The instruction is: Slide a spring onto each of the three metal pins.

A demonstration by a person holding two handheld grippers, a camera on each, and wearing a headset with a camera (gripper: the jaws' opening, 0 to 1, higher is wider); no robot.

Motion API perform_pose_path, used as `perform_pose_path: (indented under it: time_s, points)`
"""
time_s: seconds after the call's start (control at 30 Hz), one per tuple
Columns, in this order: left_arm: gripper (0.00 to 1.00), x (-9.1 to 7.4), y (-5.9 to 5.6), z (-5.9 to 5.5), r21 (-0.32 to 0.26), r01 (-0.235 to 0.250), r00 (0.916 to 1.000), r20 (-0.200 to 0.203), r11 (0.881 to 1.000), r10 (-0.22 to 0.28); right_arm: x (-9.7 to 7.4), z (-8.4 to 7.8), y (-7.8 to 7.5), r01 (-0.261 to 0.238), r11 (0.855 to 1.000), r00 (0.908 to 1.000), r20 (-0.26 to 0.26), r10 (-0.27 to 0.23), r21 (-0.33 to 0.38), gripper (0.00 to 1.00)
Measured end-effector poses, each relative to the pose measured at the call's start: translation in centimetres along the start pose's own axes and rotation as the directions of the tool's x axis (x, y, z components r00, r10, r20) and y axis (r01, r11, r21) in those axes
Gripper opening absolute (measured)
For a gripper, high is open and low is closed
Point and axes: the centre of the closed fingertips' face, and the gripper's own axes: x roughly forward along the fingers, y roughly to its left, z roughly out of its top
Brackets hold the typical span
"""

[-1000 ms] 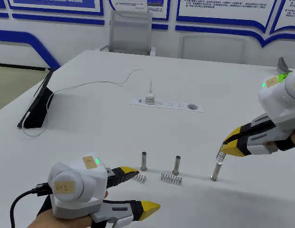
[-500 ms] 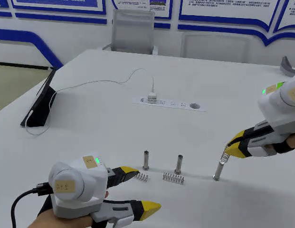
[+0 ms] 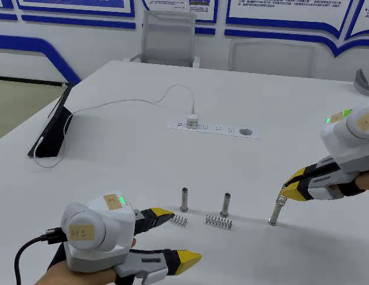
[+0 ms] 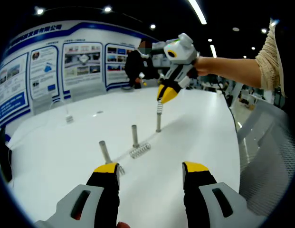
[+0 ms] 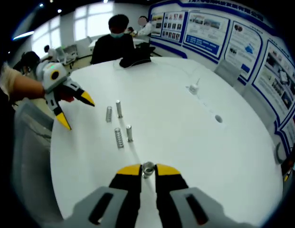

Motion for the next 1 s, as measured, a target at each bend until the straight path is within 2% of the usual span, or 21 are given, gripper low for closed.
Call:
perform_pose_path:
  time_s: [1.0]
  points:
    - [0.53,-0.2,0.0,0.0,-0.002,-0.002,1.0000,-0.005,1.000,0.002,3.2,-2.4,0.1,0.001,0.999,0.9990,-0.045,0.001,0.052,0.12]
